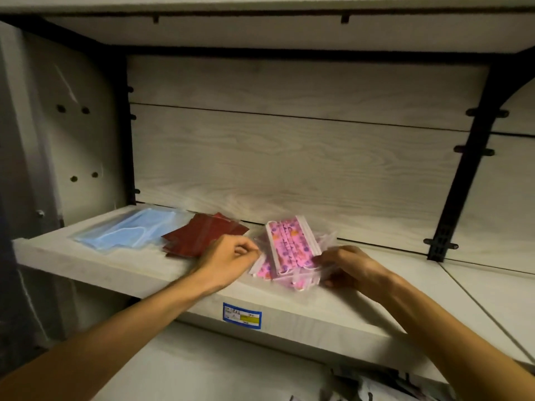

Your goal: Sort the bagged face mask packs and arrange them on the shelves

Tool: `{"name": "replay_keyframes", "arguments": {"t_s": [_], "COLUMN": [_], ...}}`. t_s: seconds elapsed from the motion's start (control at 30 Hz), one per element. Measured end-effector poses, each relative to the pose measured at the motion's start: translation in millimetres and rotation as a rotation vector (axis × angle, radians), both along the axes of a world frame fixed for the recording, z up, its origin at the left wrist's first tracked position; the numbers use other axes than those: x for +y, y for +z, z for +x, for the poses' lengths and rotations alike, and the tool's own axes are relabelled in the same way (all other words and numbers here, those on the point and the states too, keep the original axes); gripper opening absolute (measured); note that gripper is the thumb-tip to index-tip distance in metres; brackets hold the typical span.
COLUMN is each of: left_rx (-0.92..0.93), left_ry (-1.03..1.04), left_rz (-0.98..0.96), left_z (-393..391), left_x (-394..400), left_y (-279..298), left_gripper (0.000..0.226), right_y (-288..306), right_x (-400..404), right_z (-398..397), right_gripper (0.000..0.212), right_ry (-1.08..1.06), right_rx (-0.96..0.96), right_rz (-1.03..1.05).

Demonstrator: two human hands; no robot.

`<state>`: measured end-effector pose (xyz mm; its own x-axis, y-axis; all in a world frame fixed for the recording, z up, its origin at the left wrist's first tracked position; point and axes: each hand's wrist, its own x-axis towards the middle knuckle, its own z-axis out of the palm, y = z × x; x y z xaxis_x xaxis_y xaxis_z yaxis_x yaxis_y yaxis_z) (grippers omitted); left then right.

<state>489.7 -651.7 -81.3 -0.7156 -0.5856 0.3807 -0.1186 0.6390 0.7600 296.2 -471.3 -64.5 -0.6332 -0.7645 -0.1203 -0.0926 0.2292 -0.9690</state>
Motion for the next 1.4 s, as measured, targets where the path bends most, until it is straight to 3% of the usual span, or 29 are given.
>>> {"name": "replay_keyframes", "arguments": {"t_s": [0.13,0.23,0.47,0.5,0.63,0.7,0.77,0.87,0.97,1.03,1.17,1.27,1.4], "left_rx": [-0.011,-0.113,-0.106,-0.074,0.16,0.233,0.244,0.227,0.177,0.15,0.133,0.107,0.114], "left_ry": [0.071,0.083,0.046,0.021,-0.193,-0.257,-0.305,-0.305,-0.28,-0.285,-0.337,-0.362,-0.347], "left_rz": [0.144,0.19,0.464,0.51,0.769,0.835,0.886,0.805,0.696,0.657,0.681,0.67,0.677], "left_z": [-26,-49,-81,-82,-88,-88,-91,-98,-105,-107,-105,-103,-104], "left_x": [-19,-23,-12,-10,3,7,8,5,-2,-6,-12,-13,-11], "left_y": [0,-5,-2,0,17,24,24,17,7,0,-4,-4,-7], "left_gripper": [0.012,0.036,0.103,0.097,0.028,0.012,0.02,0.062,0.052,0.05,0.052,0.048,0.041], "right_y": [-1,-1,-2,-2,-3,-8,-15,-20,-23,-23,-25,-26,-26], "right_x": [14,23,33,32,28,24,20,16,15,15,22,25,25], "right_z": [-14,-19,-29,-30,-33,-34,-36,-43,-47,-49,-58,-62,-66], "right_gripper": [0.02,0.028,0.017,0.018,0.018,0.013,0.016,0.021,0.012,0.017,0.02,0.009,0.014], "right_ry": [-0.044,-0.065,-0.001,0.006,-0.006,-0.044,-0.076,-0.111,-0.123,-0.154,-0.25,-0.29,-0.409], "right_rx": [0.056,0.072,0.11,0.087,0.037,0.008,-0.078,-0.055,0.023,0.086,0.351,0.339,0.336], "right_rz": [-0.054,-0.081,-0.241,-0.264,-0.296,-0.298,-0.327,-0.328,-0.297,-0.264,-0.117,-0.103,-0.096]}}
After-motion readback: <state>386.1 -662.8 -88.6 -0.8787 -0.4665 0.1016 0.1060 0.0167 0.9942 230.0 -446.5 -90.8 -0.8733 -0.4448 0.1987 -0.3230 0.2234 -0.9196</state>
